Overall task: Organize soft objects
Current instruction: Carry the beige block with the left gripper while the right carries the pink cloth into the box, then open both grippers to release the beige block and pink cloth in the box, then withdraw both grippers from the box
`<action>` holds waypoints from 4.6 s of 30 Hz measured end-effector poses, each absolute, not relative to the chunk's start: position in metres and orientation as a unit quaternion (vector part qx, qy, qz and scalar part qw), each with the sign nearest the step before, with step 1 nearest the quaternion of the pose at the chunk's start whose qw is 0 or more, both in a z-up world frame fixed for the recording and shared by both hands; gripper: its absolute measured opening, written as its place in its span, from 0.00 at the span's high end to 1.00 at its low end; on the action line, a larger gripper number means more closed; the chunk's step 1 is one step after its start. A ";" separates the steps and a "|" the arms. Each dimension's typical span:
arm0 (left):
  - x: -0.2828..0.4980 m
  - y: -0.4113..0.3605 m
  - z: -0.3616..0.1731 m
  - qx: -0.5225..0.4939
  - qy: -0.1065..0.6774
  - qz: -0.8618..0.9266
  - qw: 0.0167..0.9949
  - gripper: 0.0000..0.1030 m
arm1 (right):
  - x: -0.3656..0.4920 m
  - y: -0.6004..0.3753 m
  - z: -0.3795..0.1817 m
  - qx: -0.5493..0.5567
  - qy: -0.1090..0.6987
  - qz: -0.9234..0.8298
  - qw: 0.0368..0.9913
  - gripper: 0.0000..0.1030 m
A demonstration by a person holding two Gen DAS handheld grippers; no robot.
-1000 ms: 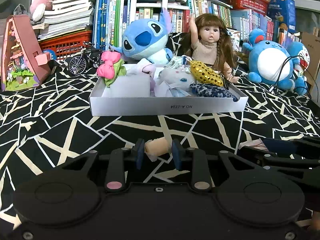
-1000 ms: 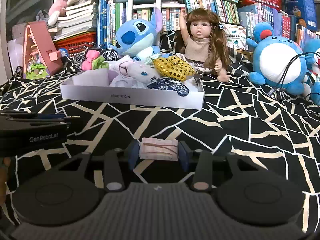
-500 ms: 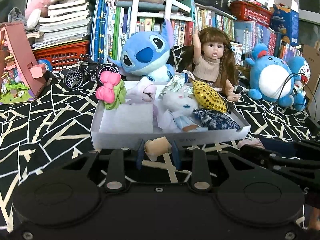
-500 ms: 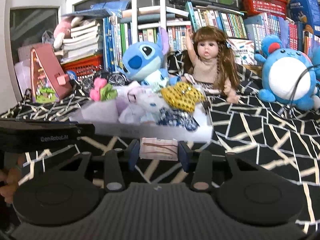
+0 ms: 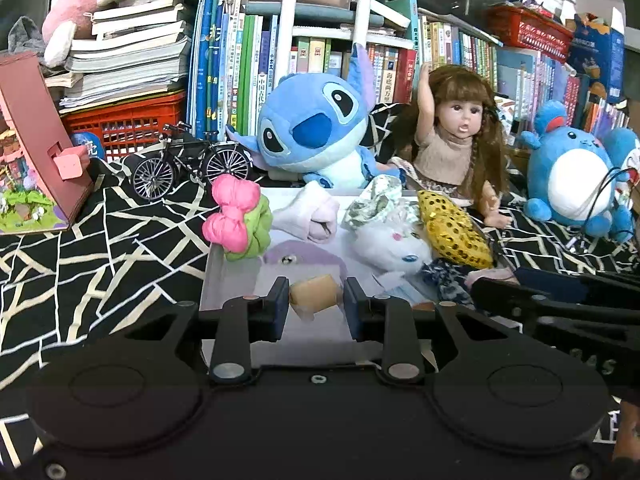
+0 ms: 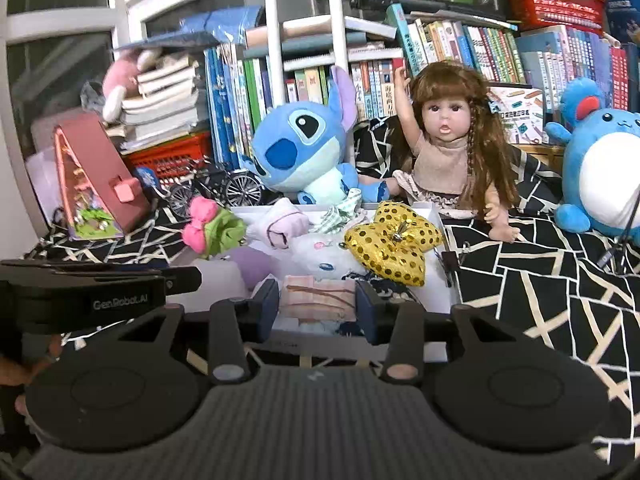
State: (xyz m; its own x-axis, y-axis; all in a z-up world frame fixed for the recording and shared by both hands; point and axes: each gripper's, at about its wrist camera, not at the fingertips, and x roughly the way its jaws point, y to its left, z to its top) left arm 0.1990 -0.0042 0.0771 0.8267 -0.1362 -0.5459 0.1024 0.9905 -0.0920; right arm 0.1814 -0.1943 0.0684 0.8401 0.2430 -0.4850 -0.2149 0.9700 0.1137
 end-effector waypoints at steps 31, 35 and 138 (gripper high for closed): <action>0.302 -0.009 0.066 -0.026 0.336 -0.068 0.939 0.73 | 0.272 -0.194 0.048 0.091 0.358 0.141 0.918 0.55; 0.307 -0.012 0.059 -0.028 0.346 -0.071 0.935 0.73 | 0.276 -0.193 0.044 0.094 0.363 0.139 0.916 0.55; 0.151 -0.011 0.036 -0.007 0.292 -0.035 0.956 0.14 | 0.145 -0.221 0.034 0.029 0.259 0.068 0.963 0.00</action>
State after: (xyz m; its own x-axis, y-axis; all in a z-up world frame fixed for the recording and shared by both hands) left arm 0.1507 -0.0111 0.0360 0.8275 -0.0713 -0.5570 0.0630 0.9974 -0.0341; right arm 0.1449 -0.2209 0.0335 0.8561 0.1463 -0.4957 -0.1164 0.9890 0.0908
